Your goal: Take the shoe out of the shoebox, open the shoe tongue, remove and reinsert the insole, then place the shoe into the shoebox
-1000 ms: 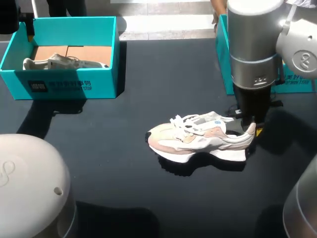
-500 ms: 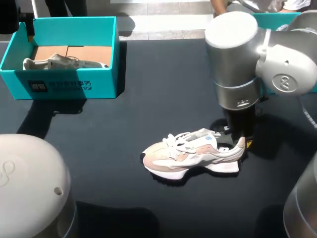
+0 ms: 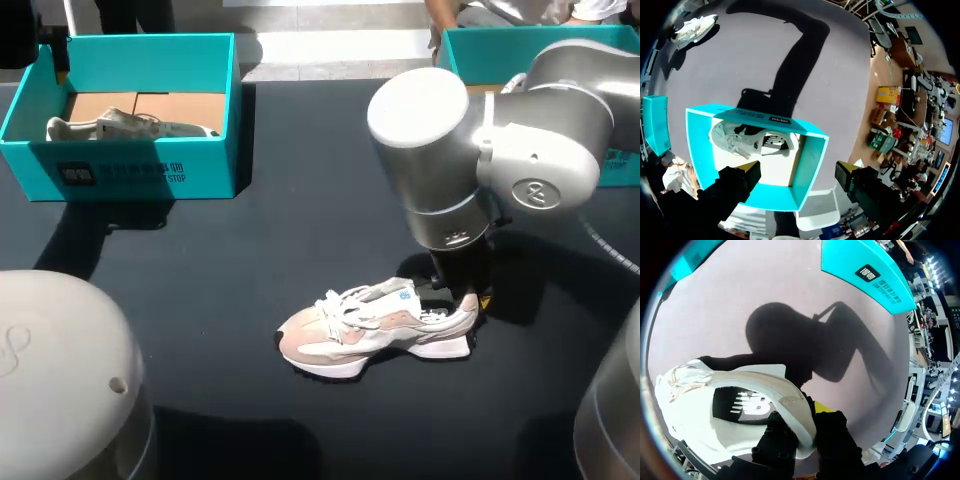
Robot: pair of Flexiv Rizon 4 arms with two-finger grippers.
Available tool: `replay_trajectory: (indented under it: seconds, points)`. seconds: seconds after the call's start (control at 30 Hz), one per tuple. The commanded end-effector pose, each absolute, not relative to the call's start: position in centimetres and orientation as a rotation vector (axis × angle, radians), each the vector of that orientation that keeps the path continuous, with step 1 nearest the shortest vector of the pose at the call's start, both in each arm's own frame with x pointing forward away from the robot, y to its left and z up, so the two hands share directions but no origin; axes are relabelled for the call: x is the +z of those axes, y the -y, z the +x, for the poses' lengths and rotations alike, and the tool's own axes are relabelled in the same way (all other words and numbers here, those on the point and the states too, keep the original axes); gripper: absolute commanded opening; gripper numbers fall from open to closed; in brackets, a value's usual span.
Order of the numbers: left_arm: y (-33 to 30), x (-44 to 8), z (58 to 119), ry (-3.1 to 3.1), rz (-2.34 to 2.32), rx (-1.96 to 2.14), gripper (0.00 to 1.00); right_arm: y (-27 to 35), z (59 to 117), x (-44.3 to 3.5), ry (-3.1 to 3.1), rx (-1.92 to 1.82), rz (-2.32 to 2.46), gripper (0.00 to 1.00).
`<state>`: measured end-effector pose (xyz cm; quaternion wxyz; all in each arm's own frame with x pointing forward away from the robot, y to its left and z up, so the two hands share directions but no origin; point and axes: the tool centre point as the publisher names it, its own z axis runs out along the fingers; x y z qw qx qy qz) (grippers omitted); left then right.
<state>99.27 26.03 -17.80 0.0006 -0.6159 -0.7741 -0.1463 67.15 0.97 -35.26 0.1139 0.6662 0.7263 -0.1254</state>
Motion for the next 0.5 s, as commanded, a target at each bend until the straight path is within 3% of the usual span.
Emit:
replay_trajectory:
  seconds: [0.03,0.37,0.4,0.43,0.47,0.5]
  points:
    - [-26.1,-17.8,99.2,2.431,-1.935,-0.464,1.00,-1.1,66.8,-36.0,-2.098,-0.361,1.960,0.00]
    - [-26.1,-17.8,99.2,2.431,-1.935,-0.464,1.00,-0.4,67.0,-37.3,-2.029,-0.375,2.073,0.00]
    - [-26.1,-17.8,99.2,2.431,-1.935,-0.464,1.00,-0.4,67.1,-37.3,-2.033,-0.374,2.067,0.07]
    - [-26.1,-17.8,99.2,2.431,-1.935,-0.464,1.00,-0.3,67.0,-37.2,-2.037,-0.376,2.079,0.45]
    - [-26.1,-17.8,99.2,2.431,-1.935,-0.464,1.00,-0.3,67.1,-37.2,-2.038,-0.373,2.079,1.00]
    - [-26.1,-17.8,99.2,2.431,-1.935,-0.464,1.00,-0.3,67.1,-37.1,-2.041,-0.369,2.073,1.00]
